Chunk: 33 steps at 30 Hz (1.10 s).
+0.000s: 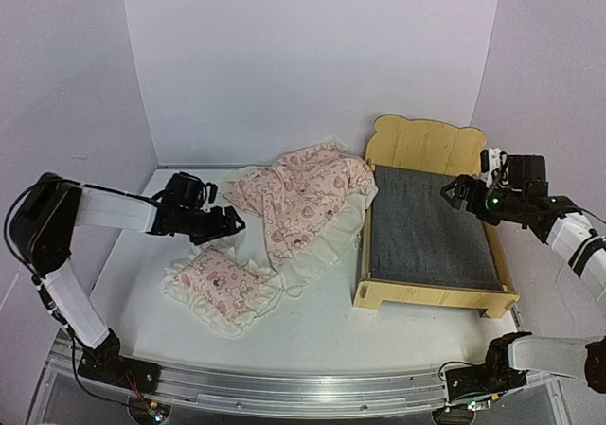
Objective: Set up the pet bed
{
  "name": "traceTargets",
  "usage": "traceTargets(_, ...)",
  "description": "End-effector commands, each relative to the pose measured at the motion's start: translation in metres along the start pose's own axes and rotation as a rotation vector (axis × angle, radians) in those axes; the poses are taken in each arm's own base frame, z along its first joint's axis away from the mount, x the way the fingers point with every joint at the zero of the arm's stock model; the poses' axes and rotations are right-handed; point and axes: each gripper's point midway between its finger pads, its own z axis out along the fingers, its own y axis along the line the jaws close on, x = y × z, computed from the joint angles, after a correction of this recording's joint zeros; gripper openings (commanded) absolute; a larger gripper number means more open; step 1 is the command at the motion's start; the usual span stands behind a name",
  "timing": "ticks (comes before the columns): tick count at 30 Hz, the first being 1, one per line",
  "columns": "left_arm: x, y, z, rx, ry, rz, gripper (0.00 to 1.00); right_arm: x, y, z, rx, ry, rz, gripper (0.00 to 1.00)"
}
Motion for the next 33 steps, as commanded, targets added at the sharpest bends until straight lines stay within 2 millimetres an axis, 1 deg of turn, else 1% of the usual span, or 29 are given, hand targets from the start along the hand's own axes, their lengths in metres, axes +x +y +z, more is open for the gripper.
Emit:
traceTargets(1, 0.007, -0.054, 0.047, 0.187, 0.054, -0.03, 0.91, -0.001, 0.038, 0.008, -0.16, 0.001, -0.017, 0.98)
traceTargets(4, 0.027, -0.075, 0.08, 0.25, 0.124, -0.045, 0.87, 0.012, 0.062, 0.016, -0.193, 0.042, -0.071, 0.98)
traceTargets(6, 0.034, -0.091, 0.094, 0.297, 0.141, -0.046, 0.85, 0.023, 0.08, 0.023, -0.22, 0.08, -0.111, 0.98)
traceTargets(10, 0.027, -0.124, 0.101, 0.404, 0.129, -0.046, 0.76, 0.05, 0.118, 0.041, -0.249, 0.163, -0.226, 0.98)
traceTargets(11, 0.023, -0.131, 0.1, 0.427, 0.121, -0.041, 0.71, 0.057, 0.126, 0.046, -0.243, 0.181, -0.258, 0.98)
traceTargets(12, 0.02, -0.137, 0.098, 0.445, 0.112, -0.033, 0.64, 0.069, 0.139, 0.052, -0.25, 0.206, -0.301, 0.98)
traceTargets(14, 0.011, -0.15, 0.09, 0.482, 0.093, -0.022, 0.47, 0.088, 0.159, 0.066, -0.237, 0.243, -0.384, 0.98)
traceTargets(15, 0.007, -0.158, 0.083, 0.505, 0.085, -0.017, 0.38, 0.097, 0.17, 0.071, -0.231, 0.25, -0.433, 0.98)
traceTargets(16, 0.002, -0.166, 0.075, 0.526, 0.074, -0.008, 0.31, 0.106, 0.182, 0.076, -0.228, 0.256, -0.484, 0.98)
traceTargets(17, -0.005, -0.175, 0.063, 0.549, 0.055, 0.001, 0.27, 0.114, 0.194, 0.081, -0.231, 0.261, -0.53, 0.97)
traceTargets(19, -0.013, -0.19, 0.044, 0.589, 0.03, 0.018, 0.19, 0.128, 0.217, 0.091, -0.237, 0.268, -0.599, 0.96)
traceTargets(22, -0.021, -0.208, 0.018, 0.637, 0.002, 0.029, 0.12, 0.147, 0.249, 0.105, -0.263, 0.281, -0.654, 0.95)
traceTargets(24, -0.024, -0.215, 0.003, 0.66, -0.005, 0.017, 0.09, 0.151, 0.265, 0.111, -0.286, 0.282, -0.599, 0.94)
traceTargets(27, -0.025, -0.223, -0.013, 0.682, -0.011, 0.002, 0.06, 0.158, 0.29, 0.109, -0.365, 0.224, -0.57, 0.94)
traceTargets(29, -0.025, -0.229, -0.019, 0.695, -0.014, 0.0, 0.06, 0.161, 0.301, 0.11, -0.339, 0.144, -0.608, 0.94)
traceTargets(31, -0.025, -0.234, -0.023, 0.706, -0.015, 0.003, 0.05, 0.156, 0.302, 0.116, -0.239, 0.036, -0.616, 0.96)
traceTargets(33, -0.024, -0.238, -0.025, 0.714, -0.013, 0.002, 0.05, 0.143, 0.297, 0.124, -0.118, -0.065, -0.571, 0.98)
